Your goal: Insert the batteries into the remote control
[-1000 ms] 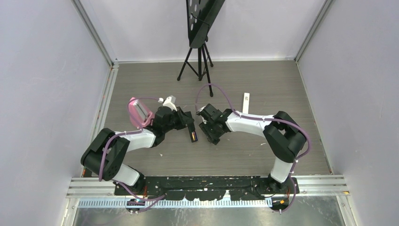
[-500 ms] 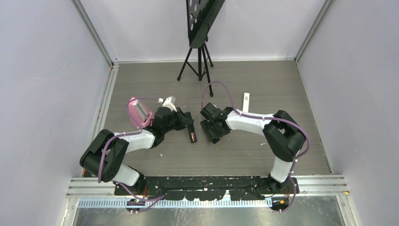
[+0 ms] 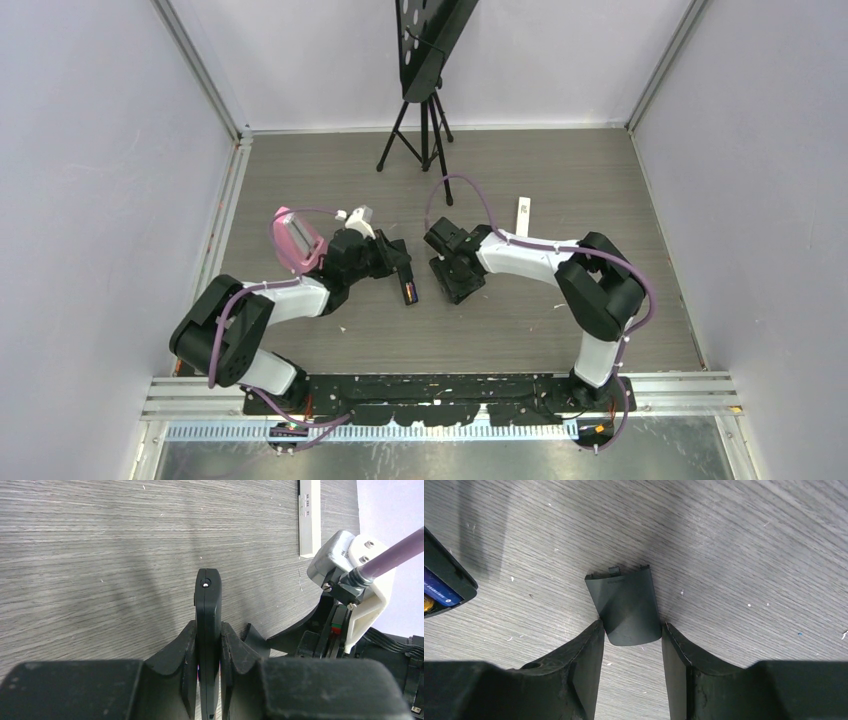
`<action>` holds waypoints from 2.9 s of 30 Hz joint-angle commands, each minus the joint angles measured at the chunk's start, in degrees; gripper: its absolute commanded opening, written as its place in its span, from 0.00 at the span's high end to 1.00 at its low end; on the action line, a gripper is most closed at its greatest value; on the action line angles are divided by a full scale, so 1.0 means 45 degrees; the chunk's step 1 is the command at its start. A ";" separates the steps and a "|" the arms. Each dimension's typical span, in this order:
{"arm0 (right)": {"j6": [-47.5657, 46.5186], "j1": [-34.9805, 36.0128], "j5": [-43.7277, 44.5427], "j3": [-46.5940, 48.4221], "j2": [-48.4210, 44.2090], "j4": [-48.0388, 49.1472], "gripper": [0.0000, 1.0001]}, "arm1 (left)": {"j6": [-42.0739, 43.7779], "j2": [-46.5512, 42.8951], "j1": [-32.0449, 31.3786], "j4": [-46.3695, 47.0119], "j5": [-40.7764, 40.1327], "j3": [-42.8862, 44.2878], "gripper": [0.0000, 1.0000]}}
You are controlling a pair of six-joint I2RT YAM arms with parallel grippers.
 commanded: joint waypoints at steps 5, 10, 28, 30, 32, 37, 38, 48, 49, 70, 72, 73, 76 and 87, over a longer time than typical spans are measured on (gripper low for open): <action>0.0729 0.0088 0.0056 -0.0837 -0.0092 0.1516 0.64 | -0.0111 -0.0028 0.0036 0.1233 -0.0038 -0.0029 1.00; 0.1525 0.0096 -0.0028 -0.1277 -0.1089 0.2067 0.64 | -0.0638 0.0690 0.0012 0.1982 -0.0133 0.0079 1.00; 0.3196 0.0088 -0.1739 -0.2421 -0.2537 0.4400 0.64 | -0.0780 0.2297 -0.0340 0.3246 -0.0281 0.0418 1.00; 0.3394 0.0093 -0.1869 -0.2550 -0.2560 0.4829 0.64 | -0.0808 0.2400 -0.0359 0.3548 -0.0180 0.0332 1.00; 0.3636 0.0088 -0.2038 -0.2670 -0.2595 0.5202 0.64 | -0.0865 0.2463 -0.0360 0.3713 -0.0145 0.0281 1.00; 0.4169 0.0071 -0.2433 -0.3026 -0.2710 0.6021 0.64 | -0.0984 0.2508 -0.0360 0.3854 -0.0160 0.0211 1.00; 0.4213 0.0068 -0.2412 -0.3054 -0.2717 0.6066 0.64 | -0.1008 0.2508 -0.0360 0.3861 -0.0165 0.0211 1.00; 0.4587 0.0064 -0.2258 -0.3445 -0.2351 0.7054 0.63 | -0.1253 0.2566 -0.0360 0.3876 -0.0102 0.0196 1.00; 0.4600 0.0058 -0.2258 -0.3482 -0.2274 0.7208 0.63 | -0.1232 0.2564 -0.0360 0.3881 -0.0119 0.0177 1.00; 0.9456 0.0067 -0.0519 -0.5632 -0.3043 1.1688 0.63 | -0.2953 0.3538 -0.0378 0.7039 -0.1035 -0.1039 1.00; 0.9781 0.0077 -0.0478 -0.5597 -0.3167 1.1557 0.61 | -0.3042 0.3495 -0.0398 0.7106 -0.1266 -0.1123 1.00; 0.9983 0.0072 -0.0586 -0.5567 -0.3157 1.1575 0.61 | -0.3118 0.3483 -0.0413 0.7112 -0.1383 -0.1152 1.00; 1.0547 0.0078 -0.0809 -0.5451 -0.3139 1.1624 0.60 | -0.3402 0.3501 -0.0418 0.7077 -0.1587 -0.1137 1.00; 0.6619 0.0049 -0.0316 -0.4366 -0.4779 0.8200 0.51 | -0.3728 0.3705 -0.0417 0.6962 -0.2545 -0.1484 0.86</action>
